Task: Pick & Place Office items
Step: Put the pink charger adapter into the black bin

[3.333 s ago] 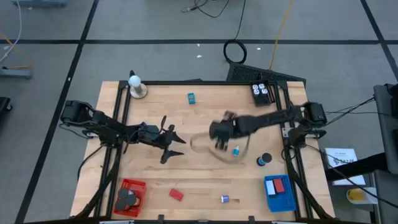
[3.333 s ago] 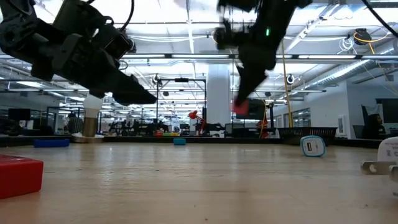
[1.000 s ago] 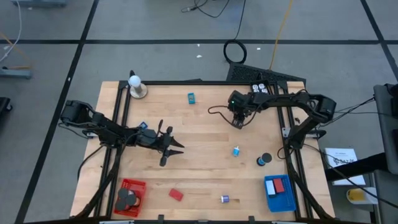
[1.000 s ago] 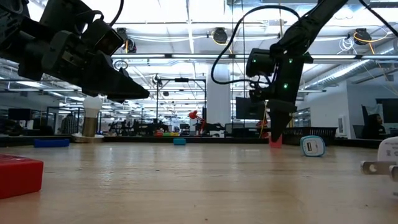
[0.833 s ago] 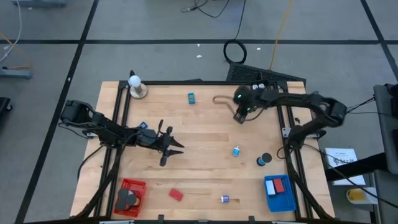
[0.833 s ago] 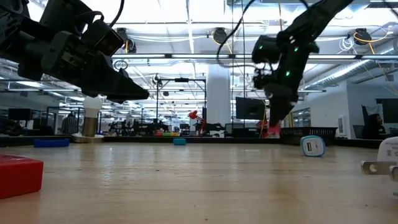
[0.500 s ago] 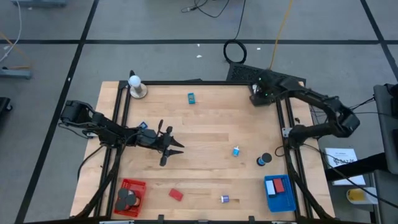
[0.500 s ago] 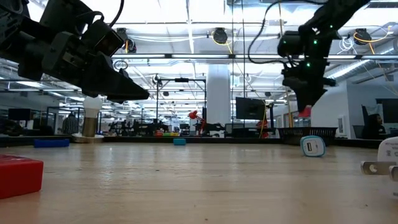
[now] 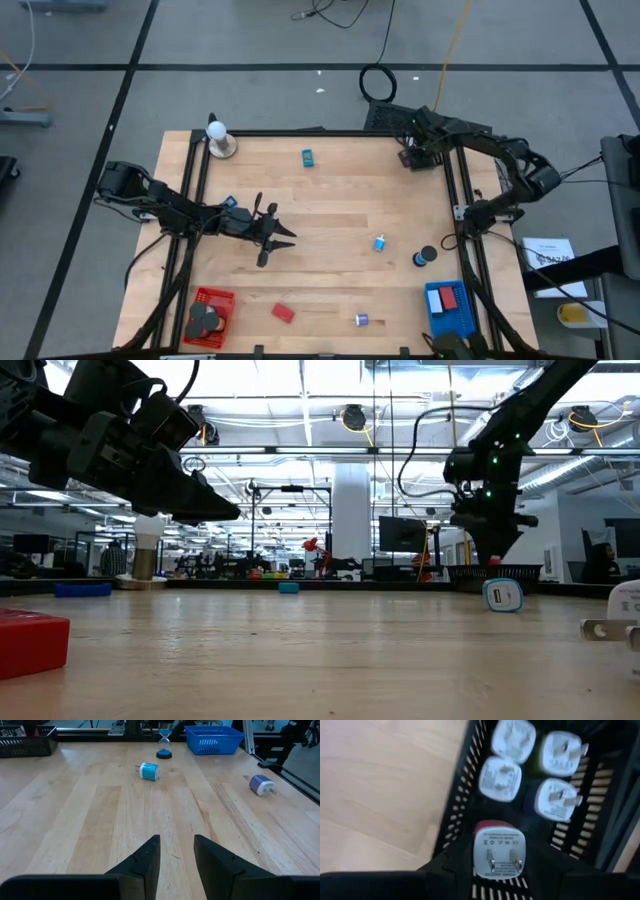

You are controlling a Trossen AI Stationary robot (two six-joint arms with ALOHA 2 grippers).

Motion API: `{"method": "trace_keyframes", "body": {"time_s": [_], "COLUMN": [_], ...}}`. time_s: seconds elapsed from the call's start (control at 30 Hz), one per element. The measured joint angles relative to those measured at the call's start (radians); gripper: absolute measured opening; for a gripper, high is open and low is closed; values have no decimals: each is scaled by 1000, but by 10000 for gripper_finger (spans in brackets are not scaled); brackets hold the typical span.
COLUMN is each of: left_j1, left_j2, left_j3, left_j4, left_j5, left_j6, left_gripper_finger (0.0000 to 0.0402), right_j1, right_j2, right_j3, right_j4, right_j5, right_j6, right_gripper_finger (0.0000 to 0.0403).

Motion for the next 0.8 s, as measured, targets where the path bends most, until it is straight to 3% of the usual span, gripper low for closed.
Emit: {"method": "trace_keyframes", "body": {"time_s": [0.23, 0.8], "left_j1": [0, 0], "left_j2": [0, 0], "left_j3": [0, 0], "left_j4": [0, 0], "left_j5": [0, 0], "left_j6": [0, 1], "left_gripper_finger": [122, 122], "right_j1": [0, 0], "right_j2": [58, 61], "right_j3": [0, 0], "right_j4": [12, 46], "right_j5": [0, -2], "right_j6": [16, 100], "right_gripper_finger": [137, 137]}}
